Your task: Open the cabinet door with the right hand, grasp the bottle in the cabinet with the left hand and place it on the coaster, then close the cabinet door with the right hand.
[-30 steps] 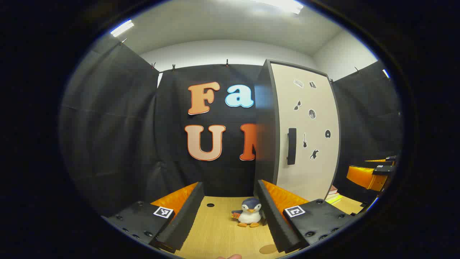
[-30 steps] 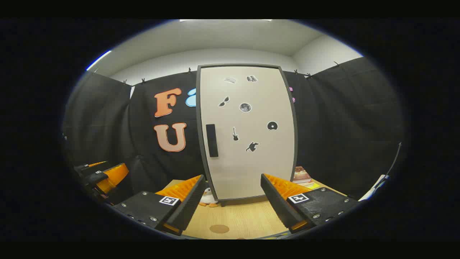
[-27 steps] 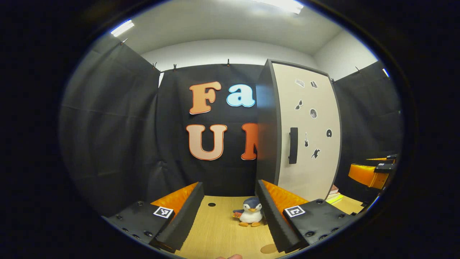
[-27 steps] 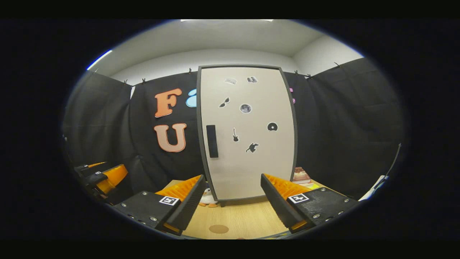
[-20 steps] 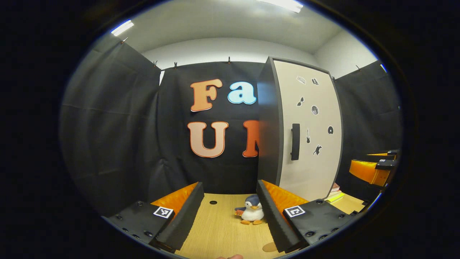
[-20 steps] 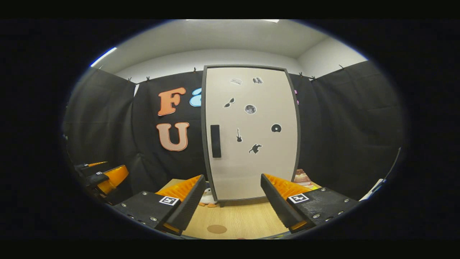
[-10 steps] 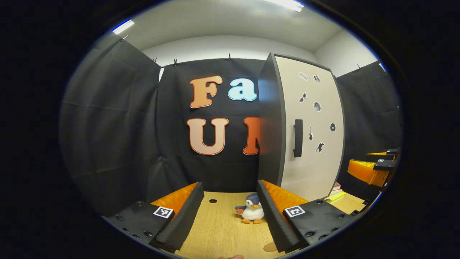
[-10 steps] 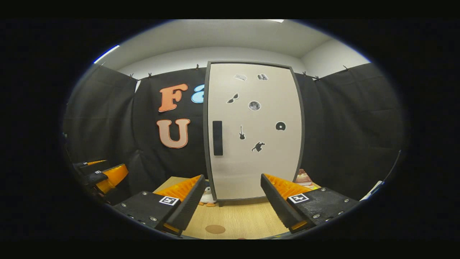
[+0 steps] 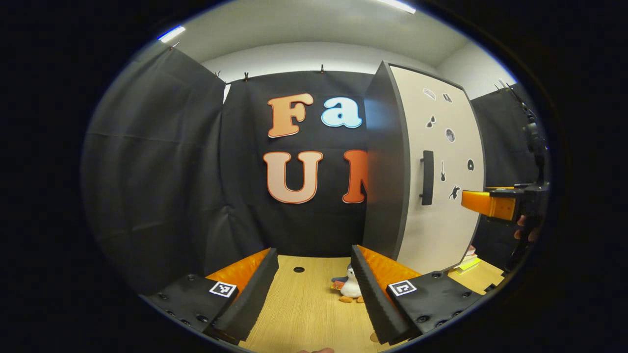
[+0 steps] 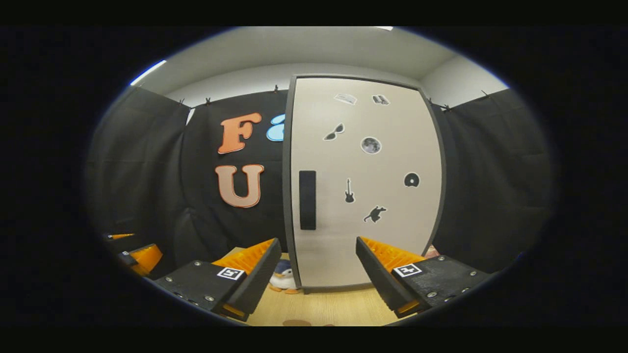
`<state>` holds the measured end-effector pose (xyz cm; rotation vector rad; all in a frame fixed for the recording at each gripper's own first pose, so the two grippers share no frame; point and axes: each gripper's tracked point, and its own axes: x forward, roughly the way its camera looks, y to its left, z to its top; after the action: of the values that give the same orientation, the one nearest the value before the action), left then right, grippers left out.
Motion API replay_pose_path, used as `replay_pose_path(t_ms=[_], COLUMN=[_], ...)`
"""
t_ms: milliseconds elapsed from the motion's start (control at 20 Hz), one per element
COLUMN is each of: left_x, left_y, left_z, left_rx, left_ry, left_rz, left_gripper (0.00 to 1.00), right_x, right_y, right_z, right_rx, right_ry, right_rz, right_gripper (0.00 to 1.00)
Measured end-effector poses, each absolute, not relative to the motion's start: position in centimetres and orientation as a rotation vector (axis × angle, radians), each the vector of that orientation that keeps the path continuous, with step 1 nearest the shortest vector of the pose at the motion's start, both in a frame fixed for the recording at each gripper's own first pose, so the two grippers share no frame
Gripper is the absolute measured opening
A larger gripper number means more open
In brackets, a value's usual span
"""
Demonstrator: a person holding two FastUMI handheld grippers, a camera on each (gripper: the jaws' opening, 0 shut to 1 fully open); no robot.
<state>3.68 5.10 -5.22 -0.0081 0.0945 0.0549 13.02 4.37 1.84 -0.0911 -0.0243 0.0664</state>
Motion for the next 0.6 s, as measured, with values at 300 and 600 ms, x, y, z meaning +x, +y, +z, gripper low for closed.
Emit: replay_pose_path(t_ms=[300,600], left_x=[6.0,7.6], left_y=[8.0,12.3], left_z=[-7.0,-9.4], left_rx=[-0.023,-0.024], left_ry=[0.13,0.175], left_rz=[0.092,0.159], left_gripper=[0.96,0.96], right_x=[20.2,25.3], right_y=[6.1,6.4], right_z=[3.7,3.7], right_rx=[-0.072,-0.026], right_ry=[-0.048,-0.03], right_rz=[0.07,0.051], right_gripper=[0.95,0.95])
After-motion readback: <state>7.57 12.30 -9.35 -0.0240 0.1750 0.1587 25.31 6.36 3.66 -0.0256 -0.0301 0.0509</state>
